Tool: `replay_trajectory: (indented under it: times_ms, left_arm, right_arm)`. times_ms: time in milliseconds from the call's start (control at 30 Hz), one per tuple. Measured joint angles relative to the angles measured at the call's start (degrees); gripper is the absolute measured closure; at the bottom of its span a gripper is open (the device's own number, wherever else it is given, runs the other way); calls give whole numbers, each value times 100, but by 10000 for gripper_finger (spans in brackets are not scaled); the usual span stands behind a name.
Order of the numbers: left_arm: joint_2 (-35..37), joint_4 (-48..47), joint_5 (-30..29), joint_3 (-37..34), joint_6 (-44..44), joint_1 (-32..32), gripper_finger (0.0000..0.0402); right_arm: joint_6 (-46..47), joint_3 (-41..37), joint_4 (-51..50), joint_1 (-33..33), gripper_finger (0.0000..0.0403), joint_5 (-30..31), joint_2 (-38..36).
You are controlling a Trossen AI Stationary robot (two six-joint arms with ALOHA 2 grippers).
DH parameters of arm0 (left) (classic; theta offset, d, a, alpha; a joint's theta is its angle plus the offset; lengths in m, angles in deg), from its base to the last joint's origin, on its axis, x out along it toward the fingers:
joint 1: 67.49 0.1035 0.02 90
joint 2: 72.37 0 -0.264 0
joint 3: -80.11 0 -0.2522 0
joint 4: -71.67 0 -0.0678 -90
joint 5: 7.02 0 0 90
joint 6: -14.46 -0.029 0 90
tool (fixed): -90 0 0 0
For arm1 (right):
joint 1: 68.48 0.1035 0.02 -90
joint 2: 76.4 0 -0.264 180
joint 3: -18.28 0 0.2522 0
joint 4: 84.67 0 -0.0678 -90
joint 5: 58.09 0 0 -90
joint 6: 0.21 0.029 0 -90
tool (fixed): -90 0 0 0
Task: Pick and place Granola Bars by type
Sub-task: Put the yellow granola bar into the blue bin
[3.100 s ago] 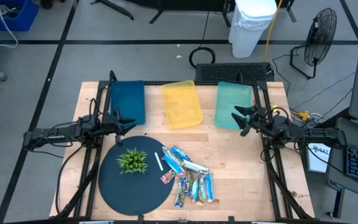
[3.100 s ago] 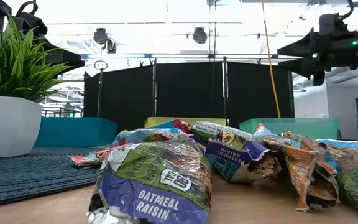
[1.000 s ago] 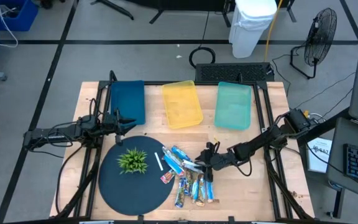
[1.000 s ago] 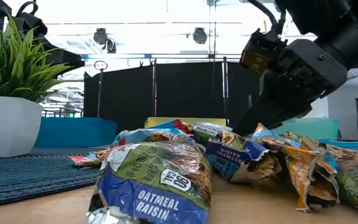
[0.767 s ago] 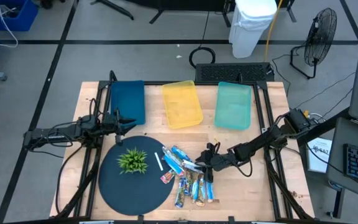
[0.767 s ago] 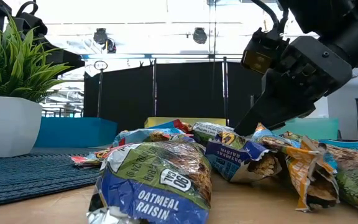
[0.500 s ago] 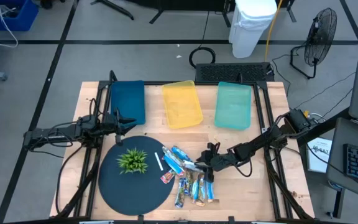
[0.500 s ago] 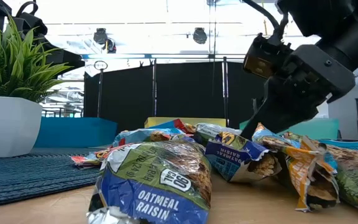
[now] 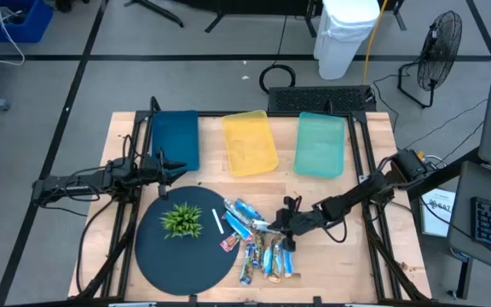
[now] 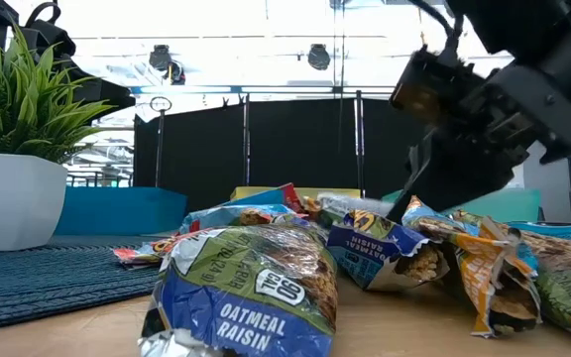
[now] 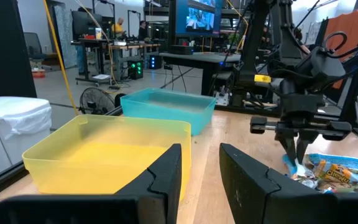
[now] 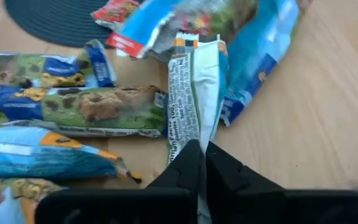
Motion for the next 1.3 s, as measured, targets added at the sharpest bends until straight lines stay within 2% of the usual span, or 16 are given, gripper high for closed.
replay_trajectory:
  times_ms: [333,800,967,1100,1200,1300]
  left_arm:
    - [-2,0,0,0,0,0,288]
    - [0,-2,0,0,0,2,288]
    - [0,-1,0,-1,-1,0,288]
    - [0,0,2,-1,-1,0,288]
    - [-2,2,0,0,0,0,288]
    - [-2,93,1,-1,0,1,288]
  right_arm:
    - [-734,0,-223,60,402,36,-1014]
    - [-1634,-21,-1380,53,403,227,-2013]
    - [-2170,-347,-1265,-28,403,659,-2231]
    - [-2314,-592,-1020,-277,403,635,-2449]
    - [-2729,-828,-494,-464,403,619,-2599]
    - [-3293,-1086,495,-761,403,508,-2677]
